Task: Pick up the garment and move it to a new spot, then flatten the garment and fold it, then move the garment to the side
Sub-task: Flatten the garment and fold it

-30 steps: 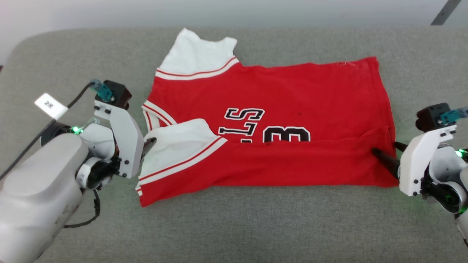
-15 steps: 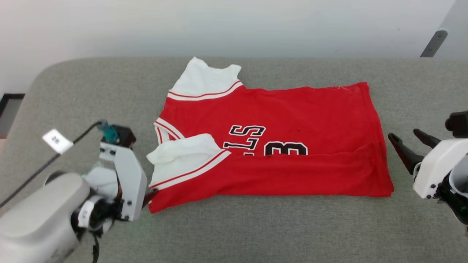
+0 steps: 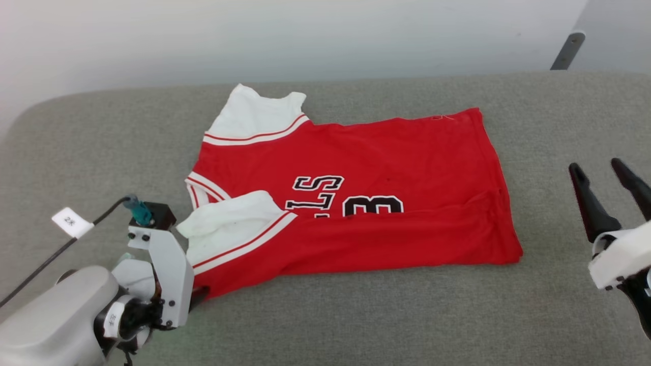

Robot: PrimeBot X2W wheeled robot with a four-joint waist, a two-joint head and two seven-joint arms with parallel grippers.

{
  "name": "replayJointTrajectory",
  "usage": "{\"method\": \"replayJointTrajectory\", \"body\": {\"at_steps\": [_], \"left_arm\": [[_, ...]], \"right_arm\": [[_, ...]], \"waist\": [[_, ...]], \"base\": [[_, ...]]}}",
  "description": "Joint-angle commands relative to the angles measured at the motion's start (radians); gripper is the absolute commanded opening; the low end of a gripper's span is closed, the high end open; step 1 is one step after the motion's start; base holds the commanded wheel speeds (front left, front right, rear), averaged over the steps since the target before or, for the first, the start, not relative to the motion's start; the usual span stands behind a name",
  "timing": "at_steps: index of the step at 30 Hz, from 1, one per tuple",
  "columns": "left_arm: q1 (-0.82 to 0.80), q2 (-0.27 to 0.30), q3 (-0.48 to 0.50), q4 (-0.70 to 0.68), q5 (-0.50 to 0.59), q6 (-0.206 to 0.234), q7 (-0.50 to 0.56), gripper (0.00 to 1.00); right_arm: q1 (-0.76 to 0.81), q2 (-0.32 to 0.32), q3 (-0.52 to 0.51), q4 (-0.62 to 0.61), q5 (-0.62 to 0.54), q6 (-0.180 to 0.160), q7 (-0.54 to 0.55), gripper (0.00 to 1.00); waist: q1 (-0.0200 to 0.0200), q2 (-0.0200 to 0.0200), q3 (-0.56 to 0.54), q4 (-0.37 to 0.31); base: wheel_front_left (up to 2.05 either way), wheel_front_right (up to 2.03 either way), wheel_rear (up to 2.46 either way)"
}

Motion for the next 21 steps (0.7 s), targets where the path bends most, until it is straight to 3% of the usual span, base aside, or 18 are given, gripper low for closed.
{"method": "replayJointTrajectory", "body": {"at_steps": [1,11,12,13,14,21], "left_arm": [[0.011,-0.008,0.005,0.014,-0.004,-0.009,-0.012,1.0],[0.009,-0.065,0.015,0.175,-0.034,-0.056,-0.036,1.0],[0.009,-0.074,0.017,0.188,-0.04,-0.062,-0.036,0.8],[0.007,-0.082,0.017,0.2,-0.043,-0.071,-0.036,0.16],[0.004,-0.088,0.016,0.213,-0.046,-0.077,-0.031,0.0],[-0.036,-0.116,0.011,0.253,-0.027,-0.117,-0.038,0.0]], "right_arm": [[0.025,0.018,-0.025,-0.037,-0.021,-0.001,-0.011,1.0],[0.154,0.138,-0.123,-0.191,-0.097,-0.001,0.033,1.0],[0.156,0.141,-0.122,-0.192,-0.089,-0.001,0.042,1.0],[0.158,0.144,-0.12,-0.19,-0.081,-0.001,0.054,1.0],[0.16,0.144,-0.111,-0.184,-0.076,-0.001,0.073,1.0],[0.114,0.122,-0.066,-0.107,-0.035,-0.001,0.201,1.0]], "waist": [[0.0,-0.0001,0.014,-0.016],[0.0,-0.0001,0.054,-0.038],[0.0,-0.0001,0.058,-0.04],[0.0,-0.0001,0.061,-0.041],[0.0,-0.0001,0.064,-0.042],[0.0,-0.0001,0.08,-0.029]], "base": [[0.0,0.0,0.0],[0.0,0.0,0.0],[0.0,0.0,0.0],[0.0,0.0,0.0],[0.0,0.0,0.0],[0.0,0.0,0.0]]}}
